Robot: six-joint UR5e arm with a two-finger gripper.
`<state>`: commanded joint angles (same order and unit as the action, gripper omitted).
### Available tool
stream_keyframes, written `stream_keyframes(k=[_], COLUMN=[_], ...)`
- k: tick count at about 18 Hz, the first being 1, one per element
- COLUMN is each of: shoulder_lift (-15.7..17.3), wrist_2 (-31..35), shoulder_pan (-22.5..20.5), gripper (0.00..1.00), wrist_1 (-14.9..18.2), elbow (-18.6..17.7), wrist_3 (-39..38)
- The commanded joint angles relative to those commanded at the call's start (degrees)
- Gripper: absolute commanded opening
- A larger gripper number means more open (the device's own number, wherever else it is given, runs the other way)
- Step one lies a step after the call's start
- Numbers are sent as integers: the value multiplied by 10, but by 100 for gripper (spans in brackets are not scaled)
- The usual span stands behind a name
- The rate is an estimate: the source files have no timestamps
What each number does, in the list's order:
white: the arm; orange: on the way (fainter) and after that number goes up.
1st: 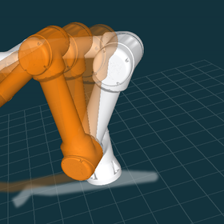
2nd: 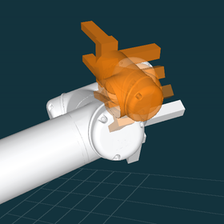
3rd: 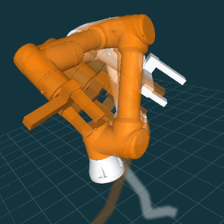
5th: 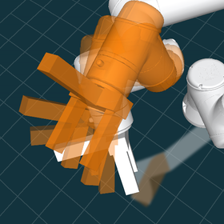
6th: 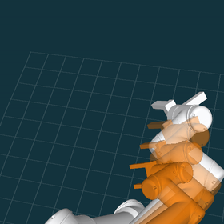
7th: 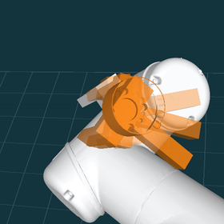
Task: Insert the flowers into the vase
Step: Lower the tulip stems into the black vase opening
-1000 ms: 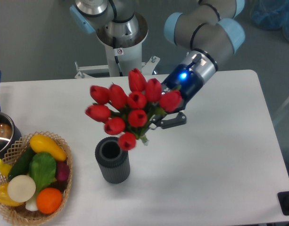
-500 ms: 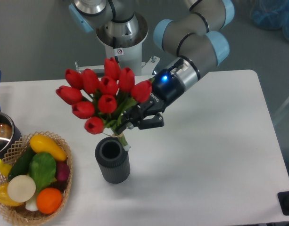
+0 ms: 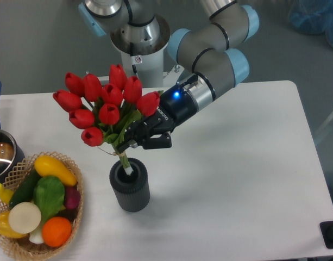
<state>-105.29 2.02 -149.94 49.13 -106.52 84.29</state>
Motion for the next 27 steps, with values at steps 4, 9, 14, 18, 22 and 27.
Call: stream_keyframes(k=[4,9,14,18,22,27], shoulder_lift=[-4,-5,-7,-18,-33,-34], wrist_2=[0,0,0,1,1,1], shoulder_pan=[-2,-9,-8,-7,-4,-4], gripper=[18,18,18,18,18,19], wrist_1=[0,0,0,0,0,-1], elbow=[-1,-9,-7,-12,-14,-22], wrist_3=[0,1,1,4,17,21])
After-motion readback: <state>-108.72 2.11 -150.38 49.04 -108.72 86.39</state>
